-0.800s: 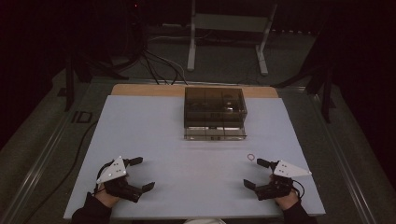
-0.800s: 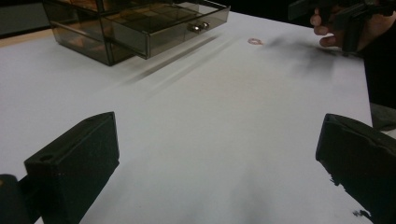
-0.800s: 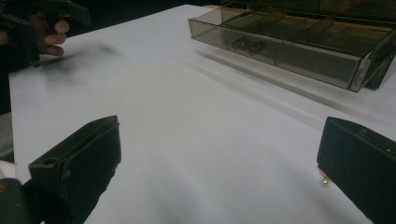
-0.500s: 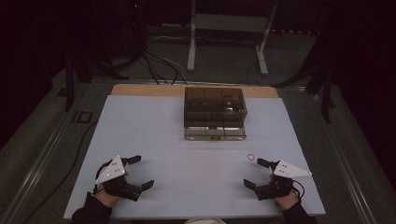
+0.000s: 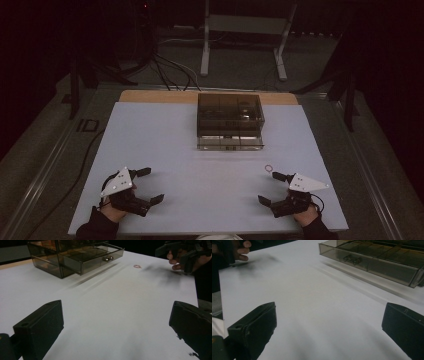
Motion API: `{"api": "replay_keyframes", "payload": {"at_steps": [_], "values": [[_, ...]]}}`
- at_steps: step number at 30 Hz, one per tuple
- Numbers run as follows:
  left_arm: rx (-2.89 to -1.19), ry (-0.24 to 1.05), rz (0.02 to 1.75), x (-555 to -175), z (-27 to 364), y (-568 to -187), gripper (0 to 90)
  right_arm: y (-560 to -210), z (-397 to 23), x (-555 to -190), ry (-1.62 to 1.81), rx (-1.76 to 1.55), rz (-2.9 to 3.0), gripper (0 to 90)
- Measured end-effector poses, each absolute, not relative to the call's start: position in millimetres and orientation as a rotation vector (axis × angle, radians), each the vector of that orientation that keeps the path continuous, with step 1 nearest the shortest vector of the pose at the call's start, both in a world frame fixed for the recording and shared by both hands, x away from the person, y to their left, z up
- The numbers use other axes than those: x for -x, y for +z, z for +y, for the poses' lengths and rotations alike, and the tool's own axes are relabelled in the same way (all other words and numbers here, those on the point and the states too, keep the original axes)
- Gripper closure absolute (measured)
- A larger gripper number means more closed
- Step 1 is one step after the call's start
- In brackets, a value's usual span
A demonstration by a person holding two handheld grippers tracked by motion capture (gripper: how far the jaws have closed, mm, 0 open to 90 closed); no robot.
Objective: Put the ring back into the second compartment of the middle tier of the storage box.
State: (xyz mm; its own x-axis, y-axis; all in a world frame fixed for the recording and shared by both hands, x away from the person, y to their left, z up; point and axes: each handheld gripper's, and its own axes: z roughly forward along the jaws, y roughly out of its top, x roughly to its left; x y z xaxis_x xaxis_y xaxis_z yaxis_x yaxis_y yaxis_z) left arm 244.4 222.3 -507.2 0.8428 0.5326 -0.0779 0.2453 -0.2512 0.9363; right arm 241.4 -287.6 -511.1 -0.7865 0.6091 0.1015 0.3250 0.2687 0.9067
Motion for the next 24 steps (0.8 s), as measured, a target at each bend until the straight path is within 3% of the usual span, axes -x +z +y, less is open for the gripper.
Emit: {"api": "replay_keyframes", "payload": {"at_steps": [24], "values": [[-1.820, 0.308, 0.592, -244, 225, -506, 0.9, -488, -271, -234, 1.552, -0.800, 2.311, 0.0]]}}
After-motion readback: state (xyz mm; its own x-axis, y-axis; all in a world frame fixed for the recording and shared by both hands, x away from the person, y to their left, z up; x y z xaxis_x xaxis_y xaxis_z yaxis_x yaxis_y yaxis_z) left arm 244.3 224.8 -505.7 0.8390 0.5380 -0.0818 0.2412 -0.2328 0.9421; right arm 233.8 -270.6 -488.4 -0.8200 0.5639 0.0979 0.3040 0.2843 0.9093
